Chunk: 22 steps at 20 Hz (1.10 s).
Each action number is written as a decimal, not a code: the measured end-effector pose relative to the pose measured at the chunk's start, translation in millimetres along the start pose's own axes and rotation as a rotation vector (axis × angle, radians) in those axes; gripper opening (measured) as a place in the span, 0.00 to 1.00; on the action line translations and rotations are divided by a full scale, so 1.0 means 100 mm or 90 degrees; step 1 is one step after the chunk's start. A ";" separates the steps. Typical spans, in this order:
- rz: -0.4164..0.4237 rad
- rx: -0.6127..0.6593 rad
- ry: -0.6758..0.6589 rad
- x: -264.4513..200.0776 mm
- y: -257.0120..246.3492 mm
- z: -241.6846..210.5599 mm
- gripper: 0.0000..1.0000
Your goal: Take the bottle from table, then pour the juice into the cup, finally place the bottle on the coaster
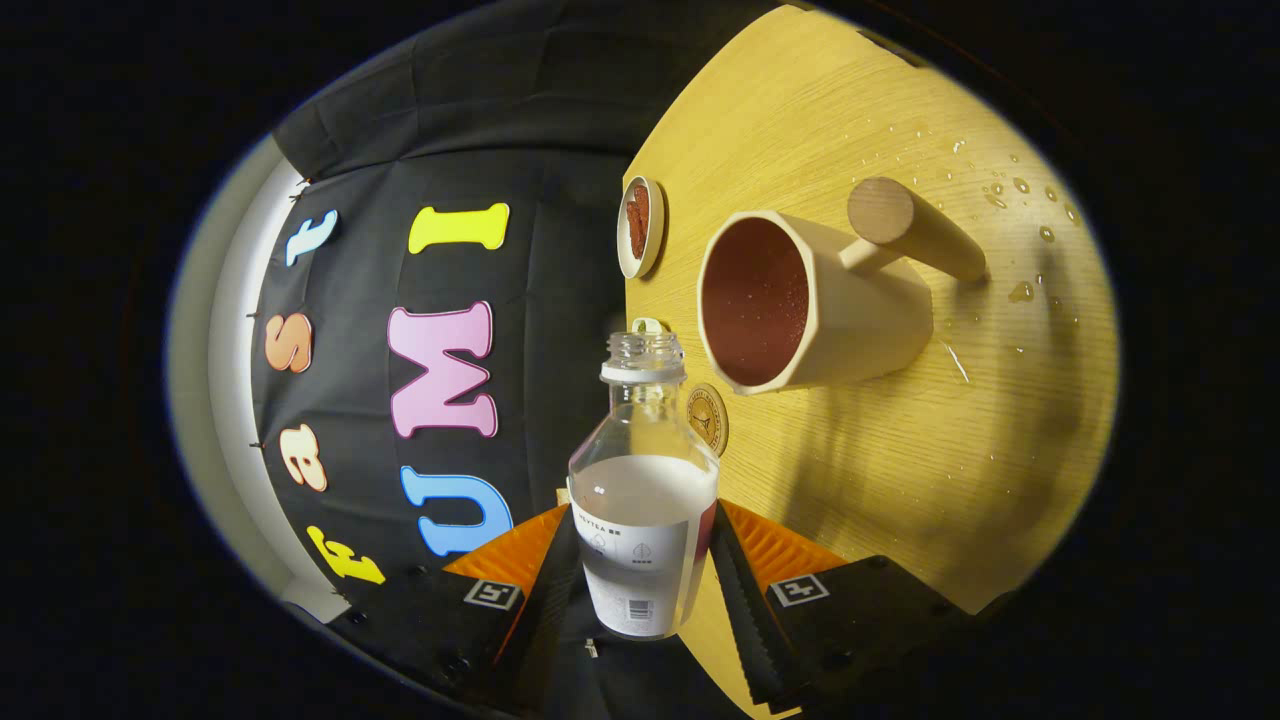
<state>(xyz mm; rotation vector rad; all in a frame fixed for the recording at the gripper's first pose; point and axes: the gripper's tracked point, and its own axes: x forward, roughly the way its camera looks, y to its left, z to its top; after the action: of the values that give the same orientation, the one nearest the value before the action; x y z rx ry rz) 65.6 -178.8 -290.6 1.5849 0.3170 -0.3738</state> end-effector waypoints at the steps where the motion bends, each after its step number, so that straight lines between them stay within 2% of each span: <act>1: 0.001 0.011 -0.001 0.00 0.00 0.01 0.75; 22: 0.016 0.194 -0.034 0.01 0.03 0.14 0.75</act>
<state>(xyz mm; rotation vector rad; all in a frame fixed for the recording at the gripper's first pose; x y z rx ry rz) 67.0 -193.2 -288.4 1.8715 0.2046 -0.4610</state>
